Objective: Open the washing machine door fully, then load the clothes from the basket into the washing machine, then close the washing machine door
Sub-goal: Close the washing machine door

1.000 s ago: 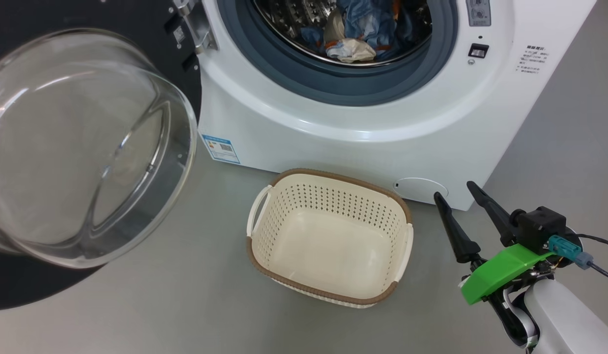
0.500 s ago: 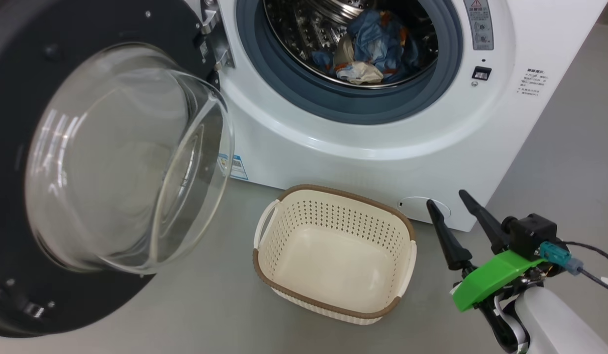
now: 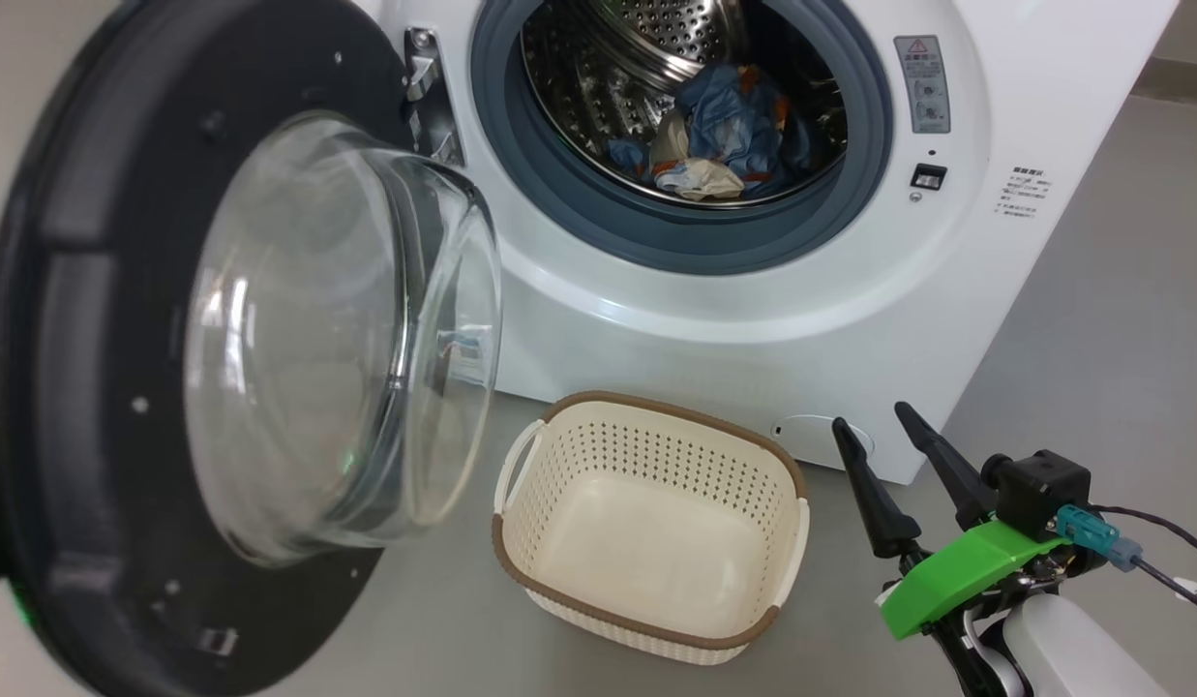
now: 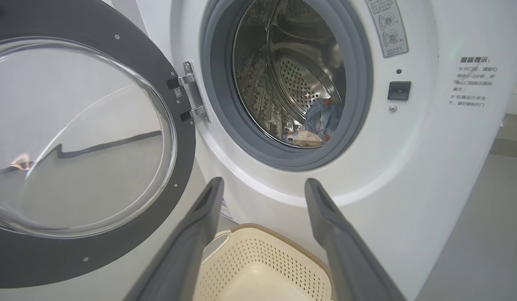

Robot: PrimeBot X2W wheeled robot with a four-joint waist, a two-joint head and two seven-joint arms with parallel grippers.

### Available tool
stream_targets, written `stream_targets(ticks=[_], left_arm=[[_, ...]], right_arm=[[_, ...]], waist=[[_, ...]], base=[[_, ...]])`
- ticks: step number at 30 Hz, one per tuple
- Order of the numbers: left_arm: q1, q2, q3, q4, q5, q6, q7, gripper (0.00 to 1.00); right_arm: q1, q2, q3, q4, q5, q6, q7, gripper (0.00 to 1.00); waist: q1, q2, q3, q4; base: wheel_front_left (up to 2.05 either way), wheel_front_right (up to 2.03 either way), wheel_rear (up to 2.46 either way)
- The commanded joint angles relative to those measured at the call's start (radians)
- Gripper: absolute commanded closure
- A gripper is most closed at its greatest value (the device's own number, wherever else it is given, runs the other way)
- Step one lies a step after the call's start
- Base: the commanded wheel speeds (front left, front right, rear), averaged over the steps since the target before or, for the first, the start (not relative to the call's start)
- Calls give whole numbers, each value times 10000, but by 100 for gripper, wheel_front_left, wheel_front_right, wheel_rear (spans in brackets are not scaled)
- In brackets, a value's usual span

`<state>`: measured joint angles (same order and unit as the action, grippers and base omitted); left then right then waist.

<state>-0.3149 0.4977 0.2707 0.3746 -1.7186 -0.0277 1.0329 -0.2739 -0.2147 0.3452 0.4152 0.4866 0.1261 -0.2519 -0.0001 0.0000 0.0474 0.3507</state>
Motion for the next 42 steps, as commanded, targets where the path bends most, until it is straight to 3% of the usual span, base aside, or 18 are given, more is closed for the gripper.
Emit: stream_targets(ticks=[1, 13, 18, 30, 42], left_arm=[[59, 330, 168, -902, -185, 207, 319, 100], [784, -254, -360, -4022, -454, 1600, 686, 100], [887, -540, -597, -4641, -434, 1876, 624, 100], [586, -1323, -1062, -5035, -311, 1885, 230, 100], [71, -1746, -1208, -4437, 214, 1432, -466, 100]], right_arm=[[89, 51, 54, -275, 97, 46, -98, 0], [297, 283, -140, -384, 55, 46, -98, 0], [304, 336, -197, -434, 3, 46, -98, 0], [363, 412, -233, -526, -29, 46, -99, 0], [302, 428, -165, -558, -44, 46, -99, 0]], waist=[[1, 0, -68, -78], [1, 0, -147, -635], [1, 0, -117, -1146], [1, 0, -183, -2764], [1, 0, -60, -4125]], base=[[0, 0, 0], [0, 0, 0], [0, 0, 0], [0, 0, 0], [0, 0, 0]])
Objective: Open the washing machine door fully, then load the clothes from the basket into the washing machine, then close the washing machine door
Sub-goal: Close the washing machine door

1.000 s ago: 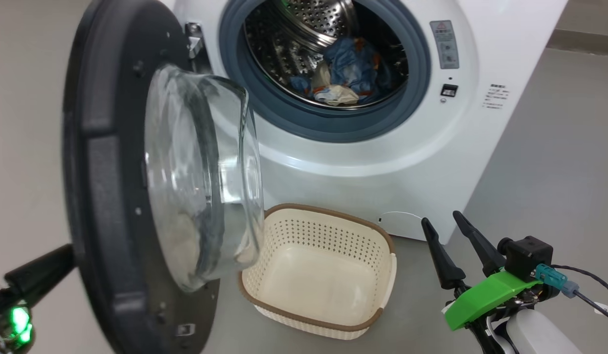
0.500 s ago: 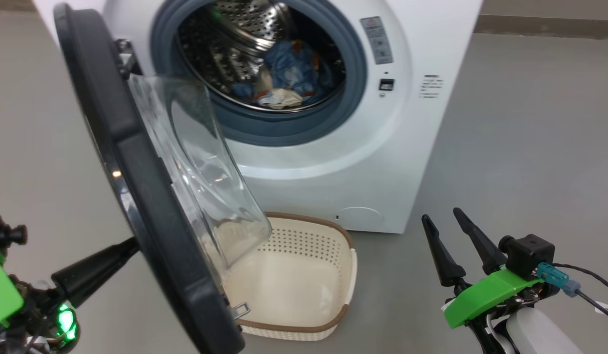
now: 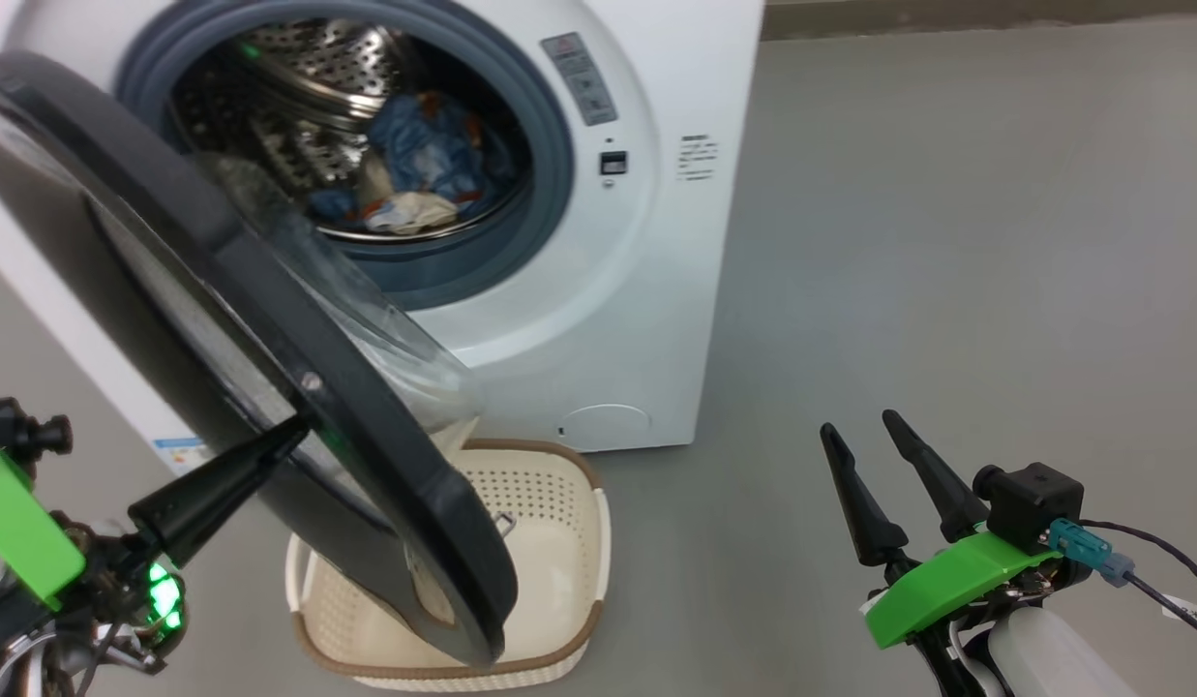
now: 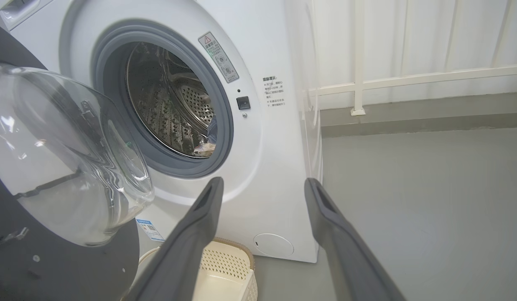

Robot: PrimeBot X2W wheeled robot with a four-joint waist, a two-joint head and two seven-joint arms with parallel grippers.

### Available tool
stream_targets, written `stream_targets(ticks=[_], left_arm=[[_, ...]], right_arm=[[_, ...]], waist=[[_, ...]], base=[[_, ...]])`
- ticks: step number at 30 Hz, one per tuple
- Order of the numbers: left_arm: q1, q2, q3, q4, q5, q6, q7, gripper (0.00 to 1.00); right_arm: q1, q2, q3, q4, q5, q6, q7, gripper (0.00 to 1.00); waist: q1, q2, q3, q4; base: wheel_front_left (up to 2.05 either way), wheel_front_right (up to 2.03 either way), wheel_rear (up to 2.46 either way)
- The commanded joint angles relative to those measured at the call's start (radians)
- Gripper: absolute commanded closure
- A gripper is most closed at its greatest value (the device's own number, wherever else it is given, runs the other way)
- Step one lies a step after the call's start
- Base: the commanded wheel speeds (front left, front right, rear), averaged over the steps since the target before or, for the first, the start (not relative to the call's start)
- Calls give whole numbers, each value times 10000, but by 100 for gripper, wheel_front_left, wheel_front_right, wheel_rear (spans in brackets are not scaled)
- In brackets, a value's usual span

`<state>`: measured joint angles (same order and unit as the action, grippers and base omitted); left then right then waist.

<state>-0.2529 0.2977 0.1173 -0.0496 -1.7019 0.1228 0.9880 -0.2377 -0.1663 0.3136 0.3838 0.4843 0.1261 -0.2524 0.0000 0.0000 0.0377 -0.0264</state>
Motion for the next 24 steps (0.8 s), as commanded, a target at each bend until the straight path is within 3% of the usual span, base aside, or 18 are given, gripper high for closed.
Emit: stream_targets(ticks=[1, 11, 24], left_arm=[[-583, 224, 345, -178, 83, -109, -92, 100], [-870, 104, 435, 68, 196, -305, -349, 100], [-965, 18, 465, 342, 237, -507, -395, 100]], right_arm=[[-56, -57, 155, -249, -20, 46, -93, 0], [-130, -27, 98, -313, -38, 46, -93, 0], [-143, 15, 7, -303, -131, 46, -93, 0]], waist=[[0, 0, 58, -444], [0, 0, 277, -847], [0, 0, 246, -672]], base=[[0, 0, 0], [0, 0, 0], [0, 0, 0]])
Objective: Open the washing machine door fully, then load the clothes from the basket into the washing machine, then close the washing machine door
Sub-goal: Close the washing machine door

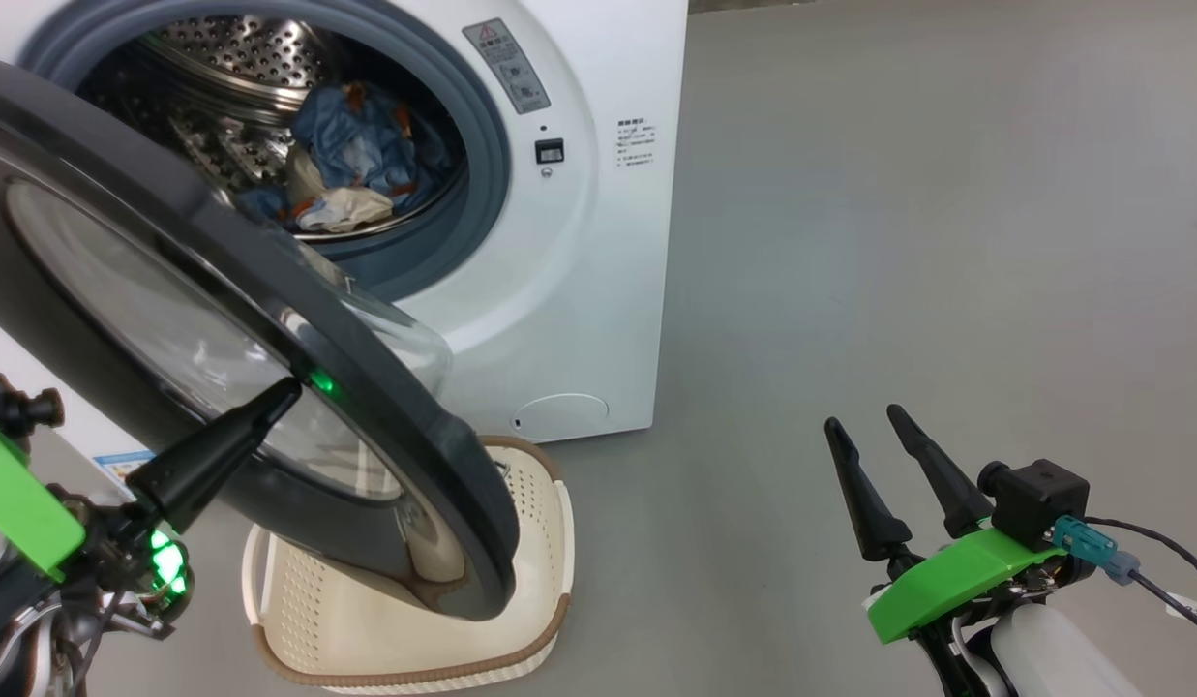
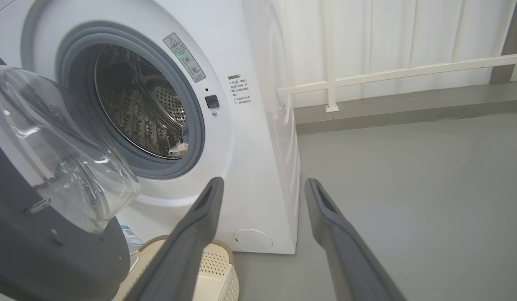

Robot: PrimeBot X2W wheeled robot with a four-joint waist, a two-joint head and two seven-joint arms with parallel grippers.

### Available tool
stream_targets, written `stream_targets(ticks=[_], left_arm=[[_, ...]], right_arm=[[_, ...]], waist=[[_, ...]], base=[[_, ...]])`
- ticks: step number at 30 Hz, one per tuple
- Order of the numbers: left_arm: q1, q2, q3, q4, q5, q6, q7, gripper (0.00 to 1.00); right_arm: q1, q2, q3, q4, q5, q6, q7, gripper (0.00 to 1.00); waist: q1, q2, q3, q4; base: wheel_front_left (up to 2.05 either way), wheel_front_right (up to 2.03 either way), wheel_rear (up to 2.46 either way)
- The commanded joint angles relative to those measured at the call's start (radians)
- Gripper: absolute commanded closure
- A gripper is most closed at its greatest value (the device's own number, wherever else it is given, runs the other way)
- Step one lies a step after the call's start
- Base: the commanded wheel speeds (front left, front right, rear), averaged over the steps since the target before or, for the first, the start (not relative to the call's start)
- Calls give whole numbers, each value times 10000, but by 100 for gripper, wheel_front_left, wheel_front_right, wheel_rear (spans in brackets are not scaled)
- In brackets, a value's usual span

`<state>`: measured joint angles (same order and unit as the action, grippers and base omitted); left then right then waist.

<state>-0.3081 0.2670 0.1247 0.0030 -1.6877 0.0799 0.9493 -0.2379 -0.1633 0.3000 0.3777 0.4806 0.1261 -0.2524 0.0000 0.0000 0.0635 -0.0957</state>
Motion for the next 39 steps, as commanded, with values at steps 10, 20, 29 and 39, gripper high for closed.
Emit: stream_targets(ticks=[10, 20, 29, 39], left_arm=[[26, 709, 722, -559, 753, -492, -415, 92], [852, 932, 1015, -1002, 3654, -1735, -2851, 0], [1717, 810, 958, -1326, 6258, -2068, -5695, 0], [2429, 731, -378, -646, 8588, -2102, -9619, 0]], right_arm=[[-103, -30, 101, -256, -126, 46, -93, 0], [-117, -70, 8, -332, -143, 46, -93, 0], [-125, -93, -79, -397, -176, 46, -93, 0], [-114, -130, -139, -450, -205, 46, -93, 0]], waist=[[0, 0, -77, 134], [0, 0, -26, 177], [0, 0, -47, 143], [0, 0, -99, 119]], base=[[0, 0, 0], [0, 0, 0], [0, 0, 0], [0, 0, 0]])
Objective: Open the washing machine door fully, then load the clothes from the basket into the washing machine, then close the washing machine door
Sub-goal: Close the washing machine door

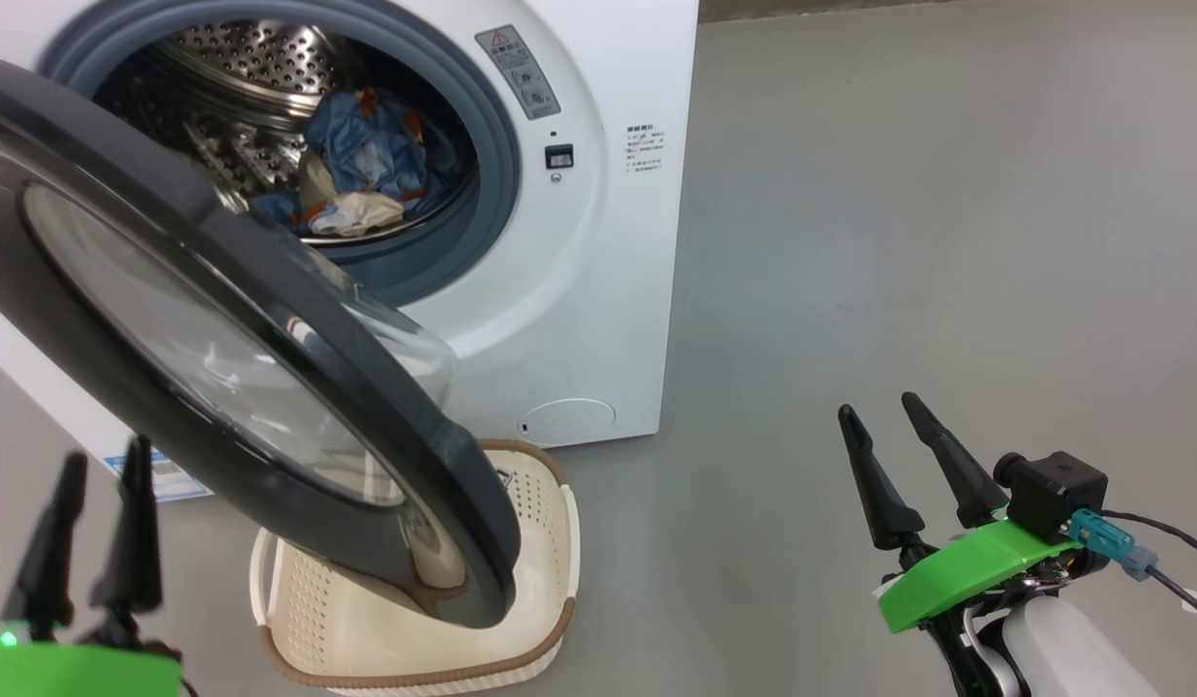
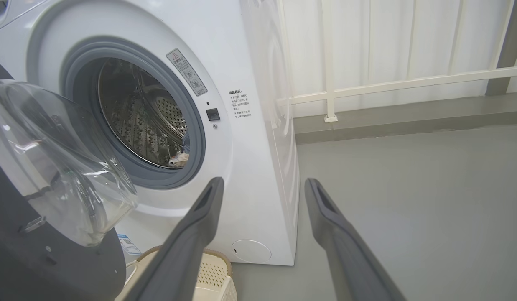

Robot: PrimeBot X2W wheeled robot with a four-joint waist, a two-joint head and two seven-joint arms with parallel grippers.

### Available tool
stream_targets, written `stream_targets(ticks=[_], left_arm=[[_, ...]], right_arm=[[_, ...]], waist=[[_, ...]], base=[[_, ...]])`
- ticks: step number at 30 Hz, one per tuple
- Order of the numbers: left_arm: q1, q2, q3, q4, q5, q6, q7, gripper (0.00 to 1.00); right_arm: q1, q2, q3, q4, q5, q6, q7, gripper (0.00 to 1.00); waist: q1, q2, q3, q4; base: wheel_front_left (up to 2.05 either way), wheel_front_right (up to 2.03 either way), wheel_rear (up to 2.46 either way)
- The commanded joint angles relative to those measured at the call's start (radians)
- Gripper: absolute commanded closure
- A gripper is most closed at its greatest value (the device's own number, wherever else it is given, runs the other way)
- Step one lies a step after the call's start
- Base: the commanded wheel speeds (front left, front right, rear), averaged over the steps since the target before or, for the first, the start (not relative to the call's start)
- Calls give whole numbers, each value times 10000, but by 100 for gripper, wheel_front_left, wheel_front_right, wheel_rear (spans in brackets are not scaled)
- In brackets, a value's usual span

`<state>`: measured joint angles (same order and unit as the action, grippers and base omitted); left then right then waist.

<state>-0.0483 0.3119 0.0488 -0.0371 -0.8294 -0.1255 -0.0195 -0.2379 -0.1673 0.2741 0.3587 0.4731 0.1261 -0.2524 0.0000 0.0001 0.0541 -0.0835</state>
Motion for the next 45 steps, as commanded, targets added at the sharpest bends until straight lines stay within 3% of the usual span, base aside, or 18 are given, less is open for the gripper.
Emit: stream_targets(ticks=[1, 6, 14, 26, 45], left_arm=[[-107, 260, 292, -2, 242, -49, -341, 0], [72, 244, -153, 1316, 1459, -33, -1798, 0], [-49, -18, -336, 2173, 2884, -6, -2391, 0], [-69, -474, -107, 2083, 3412, -39, -2421, 0], [-105, -596, -142, 1998, 3495, -50, -2422, 0]], right_arm=[[-109, -89, 123, -259, -130, 46, -93, 0], [-67, -92, 148, -265, -122, 46, -93, 0], [9, -113, 136, -261, -100, 46, -93, 0], [104, -206, 98, -328, -131, 46, -93, 0], [42, -142, 34, -373, -183, 46, -93, 0]], waist=[[0, -1, -20, -9], [0, -1, -83, -39], [0, -1, -121, -3], [0, -1, -195, 131], [0, -1, -50, 239]], base=[[0, 0, 0], [0, 0, 0], [0, 0, 0], [0, 0, 0], [0, 0, 0]])
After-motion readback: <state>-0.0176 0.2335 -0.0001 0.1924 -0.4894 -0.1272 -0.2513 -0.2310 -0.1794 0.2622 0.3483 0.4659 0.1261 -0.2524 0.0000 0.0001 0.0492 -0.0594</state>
